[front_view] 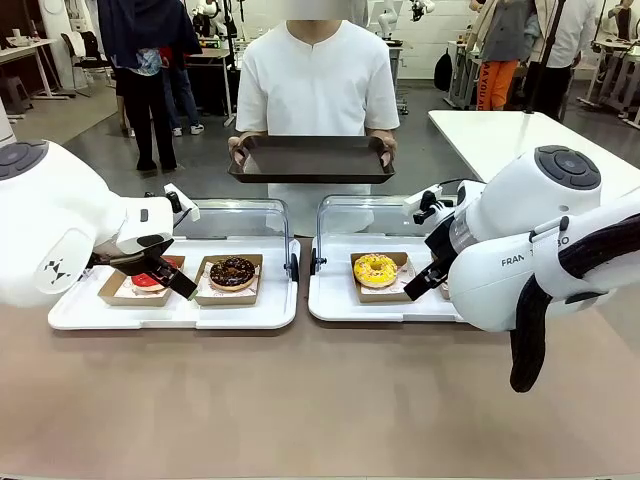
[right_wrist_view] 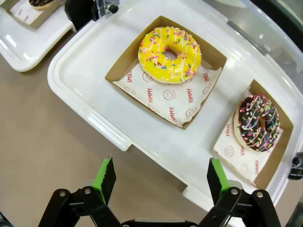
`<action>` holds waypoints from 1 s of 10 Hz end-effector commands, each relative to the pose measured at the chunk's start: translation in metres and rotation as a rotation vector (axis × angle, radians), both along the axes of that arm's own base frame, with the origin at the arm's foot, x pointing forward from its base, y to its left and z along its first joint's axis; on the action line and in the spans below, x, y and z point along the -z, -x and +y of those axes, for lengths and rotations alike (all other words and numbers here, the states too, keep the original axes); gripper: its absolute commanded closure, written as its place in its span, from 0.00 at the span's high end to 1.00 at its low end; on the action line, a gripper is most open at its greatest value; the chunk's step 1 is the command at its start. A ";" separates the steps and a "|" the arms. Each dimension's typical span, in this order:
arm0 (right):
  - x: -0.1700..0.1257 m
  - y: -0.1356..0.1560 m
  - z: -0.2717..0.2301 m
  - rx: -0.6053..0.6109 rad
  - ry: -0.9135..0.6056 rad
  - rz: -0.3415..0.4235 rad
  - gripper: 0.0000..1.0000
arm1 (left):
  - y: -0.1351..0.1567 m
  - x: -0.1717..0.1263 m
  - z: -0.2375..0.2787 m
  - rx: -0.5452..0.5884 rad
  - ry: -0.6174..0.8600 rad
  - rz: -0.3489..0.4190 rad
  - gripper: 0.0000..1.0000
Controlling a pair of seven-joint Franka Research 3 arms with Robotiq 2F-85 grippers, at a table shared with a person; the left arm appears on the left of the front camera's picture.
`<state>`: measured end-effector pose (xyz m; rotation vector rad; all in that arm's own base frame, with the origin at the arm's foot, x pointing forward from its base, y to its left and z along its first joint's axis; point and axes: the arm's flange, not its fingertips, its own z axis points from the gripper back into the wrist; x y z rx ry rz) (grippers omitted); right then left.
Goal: Provide the desired donut to the person.
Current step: Pick up and lift the Paper togo box containing the Donut pointed at by the person.
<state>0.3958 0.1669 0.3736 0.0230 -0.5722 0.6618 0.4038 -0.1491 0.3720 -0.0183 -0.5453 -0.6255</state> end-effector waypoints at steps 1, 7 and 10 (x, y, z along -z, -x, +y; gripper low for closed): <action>0.000 0.000 0.000 0.000 0.000 0.000 1.00 | 0.000 0.000 0.000 0.000 0.000 0.000 1.00; -0.011 0.000 -0.004 0.013 -0.008 0.034 1.00 | 0.000 0.000 0.000 0.000 0.000 0.000 1.00; -0.086 0.018 -0.021 0.077 0.029 0.103 1.00 | 0.024 -0.083 0.022 -0.063 -0.031 0.024 1.00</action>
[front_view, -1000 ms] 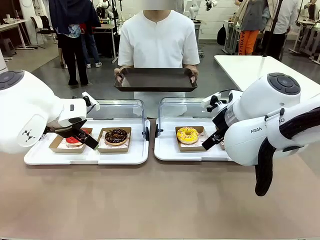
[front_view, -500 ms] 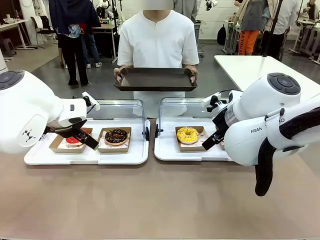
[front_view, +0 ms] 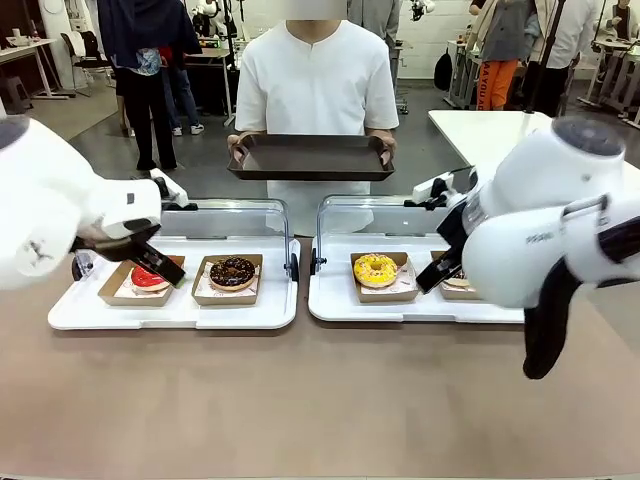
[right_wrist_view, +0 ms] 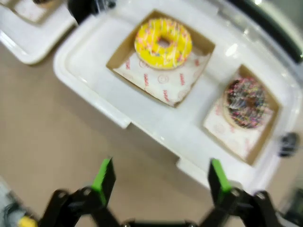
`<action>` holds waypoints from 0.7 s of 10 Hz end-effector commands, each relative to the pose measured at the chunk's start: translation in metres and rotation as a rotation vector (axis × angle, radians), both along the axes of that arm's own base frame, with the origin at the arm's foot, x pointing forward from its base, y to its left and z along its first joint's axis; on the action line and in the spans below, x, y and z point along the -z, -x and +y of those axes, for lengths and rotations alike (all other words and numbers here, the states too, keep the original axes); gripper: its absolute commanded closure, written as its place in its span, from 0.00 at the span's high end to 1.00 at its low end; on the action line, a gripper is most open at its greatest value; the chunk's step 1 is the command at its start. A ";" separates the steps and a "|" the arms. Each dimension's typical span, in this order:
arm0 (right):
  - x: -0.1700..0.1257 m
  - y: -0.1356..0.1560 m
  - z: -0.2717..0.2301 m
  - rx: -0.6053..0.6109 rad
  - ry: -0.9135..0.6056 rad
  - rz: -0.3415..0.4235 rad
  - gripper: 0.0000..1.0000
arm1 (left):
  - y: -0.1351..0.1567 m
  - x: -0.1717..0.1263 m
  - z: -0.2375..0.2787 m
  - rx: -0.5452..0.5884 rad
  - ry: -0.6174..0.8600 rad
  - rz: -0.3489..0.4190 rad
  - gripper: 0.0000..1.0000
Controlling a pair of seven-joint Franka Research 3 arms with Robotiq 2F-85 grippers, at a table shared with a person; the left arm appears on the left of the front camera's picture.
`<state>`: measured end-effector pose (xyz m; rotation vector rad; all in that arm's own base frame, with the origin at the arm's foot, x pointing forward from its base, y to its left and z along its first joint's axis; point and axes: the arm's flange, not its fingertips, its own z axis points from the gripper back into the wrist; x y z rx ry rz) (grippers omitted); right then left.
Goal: Provide the desired donut to the person.
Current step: Pick up and lift the Paper togo box containing the Donut pointed at by the person.
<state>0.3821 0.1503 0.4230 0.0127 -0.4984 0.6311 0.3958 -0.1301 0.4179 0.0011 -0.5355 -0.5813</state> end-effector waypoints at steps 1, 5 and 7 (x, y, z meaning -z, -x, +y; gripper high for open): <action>-0.061 0.007 -0.012 0.069 -0.003 0.053 1.00 | 0.016 -0.062 0.009 -0.021 -0.022 0.024 1.00; -0.143 0.041 -0.014 0.122 0.043 0.040 1.00 | 0.035 -0.151 0.021 -0.025 -0.024 0.042 1.00; -0.153 0.053 -0.013 0.100 0.095 0.015 1.00 | 0.049 -0.162 0.018 -0.050 -0.043 0.052 1.00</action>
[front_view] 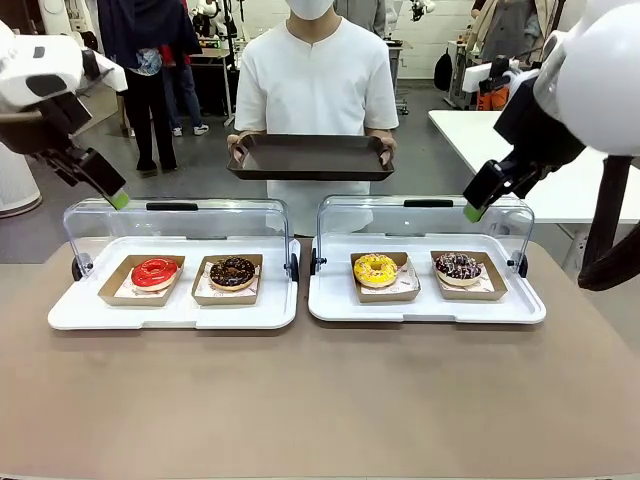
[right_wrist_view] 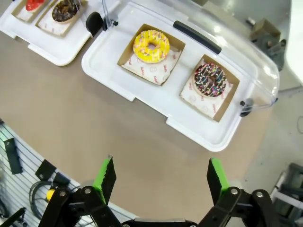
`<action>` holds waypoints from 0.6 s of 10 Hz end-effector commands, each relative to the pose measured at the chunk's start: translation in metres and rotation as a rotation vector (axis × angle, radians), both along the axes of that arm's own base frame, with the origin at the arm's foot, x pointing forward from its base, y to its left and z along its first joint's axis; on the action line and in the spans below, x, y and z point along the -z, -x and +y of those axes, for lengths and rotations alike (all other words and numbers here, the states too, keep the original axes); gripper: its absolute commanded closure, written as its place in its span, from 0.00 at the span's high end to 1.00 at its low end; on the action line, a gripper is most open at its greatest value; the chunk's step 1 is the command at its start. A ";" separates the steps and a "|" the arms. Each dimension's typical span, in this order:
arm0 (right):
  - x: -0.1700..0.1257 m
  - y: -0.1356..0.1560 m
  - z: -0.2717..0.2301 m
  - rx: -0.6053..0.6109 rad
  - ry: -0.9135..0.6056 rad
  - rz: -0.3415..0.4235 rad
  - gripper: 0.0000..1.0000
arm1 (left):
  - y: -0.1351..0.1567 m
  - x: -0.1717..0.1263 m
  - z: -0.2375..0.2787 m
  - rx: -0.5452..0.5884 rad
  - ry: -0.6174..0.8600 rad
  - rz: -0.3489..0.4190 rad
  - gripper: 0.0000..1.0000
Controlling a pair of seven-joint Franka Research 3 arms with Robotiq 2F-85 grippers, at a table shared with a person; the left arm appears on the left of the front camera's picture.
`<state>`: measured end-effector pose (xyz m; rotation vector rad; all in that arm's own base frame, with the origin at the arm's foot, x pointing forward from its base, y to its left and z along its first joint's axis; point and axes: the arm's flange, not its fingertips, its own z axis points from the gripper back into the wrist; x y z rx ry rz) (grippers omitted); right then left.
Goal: Provide the desired donut to the person.
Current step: Pick up and lift the Paper togo box containing the Donut pointed at by the person.
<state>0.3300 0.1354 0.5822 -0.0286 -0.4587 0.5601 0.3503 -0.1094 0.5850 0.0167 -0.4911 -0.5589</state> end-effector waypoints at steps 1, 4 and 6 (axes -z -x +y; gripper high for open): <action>0.007 -0.006 -0.003 0.006 -0.020 0.010 1.00 | -0.002 0.007 0.000 0.001 0.005 -0.009 1.00; 0.007 -0.006 -0.003 0.006 -0.020 0.010 1.00 | -0.002 0.007 0.000 0.001 0.005 -0.009 1.00; 0.004 -0.003 -0.003 0.006 -0.002 0.011 1.00 | -0.002 0.007 0.000 0.001 0.005 -0.009 1.00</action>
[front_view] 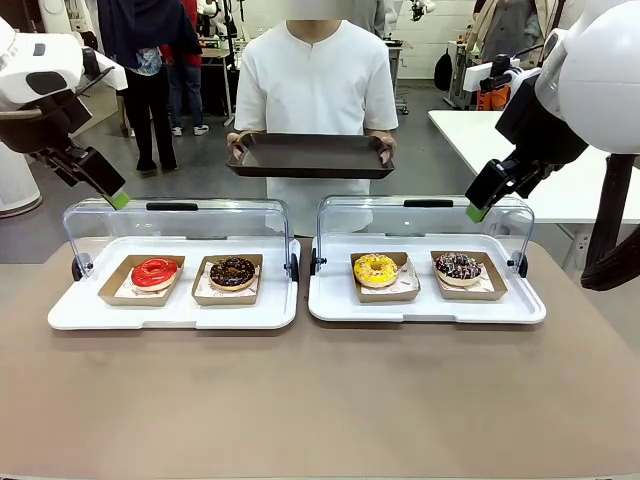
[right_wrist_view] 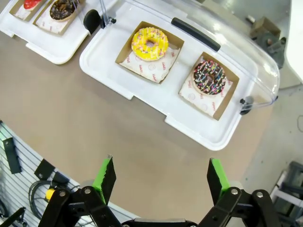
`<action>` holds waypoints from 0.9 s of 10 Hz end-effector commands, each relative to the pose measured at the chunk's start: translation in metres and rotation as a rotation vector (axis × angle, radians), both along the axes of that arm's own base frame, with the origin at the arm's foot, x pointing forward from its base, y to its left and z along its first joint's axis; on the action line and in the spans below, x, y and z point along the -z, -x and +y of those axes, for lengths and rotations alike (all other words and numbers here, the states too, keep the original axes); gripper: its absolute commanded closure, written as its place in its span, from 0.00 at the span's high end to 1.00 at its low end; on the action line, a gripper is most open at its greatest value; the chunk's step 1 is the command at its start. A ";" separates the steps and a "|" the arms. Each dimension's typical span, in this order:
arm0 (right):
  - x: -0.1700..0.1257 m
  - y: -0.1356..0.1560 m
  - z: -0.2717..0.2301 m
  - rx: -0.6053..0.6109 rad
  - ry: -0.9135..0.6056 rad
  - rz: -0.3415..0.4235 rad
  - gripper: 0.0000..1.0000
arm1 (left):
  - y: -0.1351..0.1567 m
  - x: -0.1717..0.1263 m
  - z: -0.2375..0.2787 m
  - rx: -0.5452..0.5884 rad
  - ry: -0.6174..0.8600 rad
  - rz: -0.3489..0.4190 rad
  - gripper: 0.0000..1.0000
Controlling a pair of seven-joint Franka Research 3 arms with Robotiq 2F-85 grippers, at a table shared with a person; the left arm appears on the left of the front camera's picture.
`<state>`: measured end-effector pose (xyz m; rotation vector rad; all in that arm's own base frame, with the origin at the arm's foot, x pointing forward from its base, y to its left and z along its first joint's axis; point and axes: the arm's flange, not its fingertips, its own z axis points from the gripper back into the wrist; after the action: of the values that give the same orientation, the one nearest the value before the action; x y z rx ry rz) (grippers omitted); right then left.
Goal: Provide the desired donut to the person.
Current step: Pick up and lift the Paper togo box containing the Donut pointed at by the person.
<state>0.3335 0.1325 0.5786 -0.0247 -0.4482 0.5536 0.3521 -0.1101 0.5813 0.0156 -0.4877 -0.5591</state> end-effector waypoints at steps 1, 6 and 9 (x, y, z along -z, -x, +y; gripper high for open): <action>-0.008 -0.011 -0.027 -0.096 -0.138 0.106 1.00 | 0.000 0.000 0.000 0.000 0.000 0.000 1.00; -0.045 -0.053 -0.179 -0.443 -0.589 0.256 1.00 | -0.019 -0.015 0.106 0.453 0.446 -0.007 1.00; -0.037 -0.057 -0.252 -0.526 -0.795 0.075 1.00 | -0.022 0.001 0.164 0.495 0.634 -0.066 1.00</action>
<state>0.3785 -0.1098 0.6243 0.8339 -0.5378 0.8408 0.3688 0.0470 0.5861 -0.6492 -0.7391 -0.8707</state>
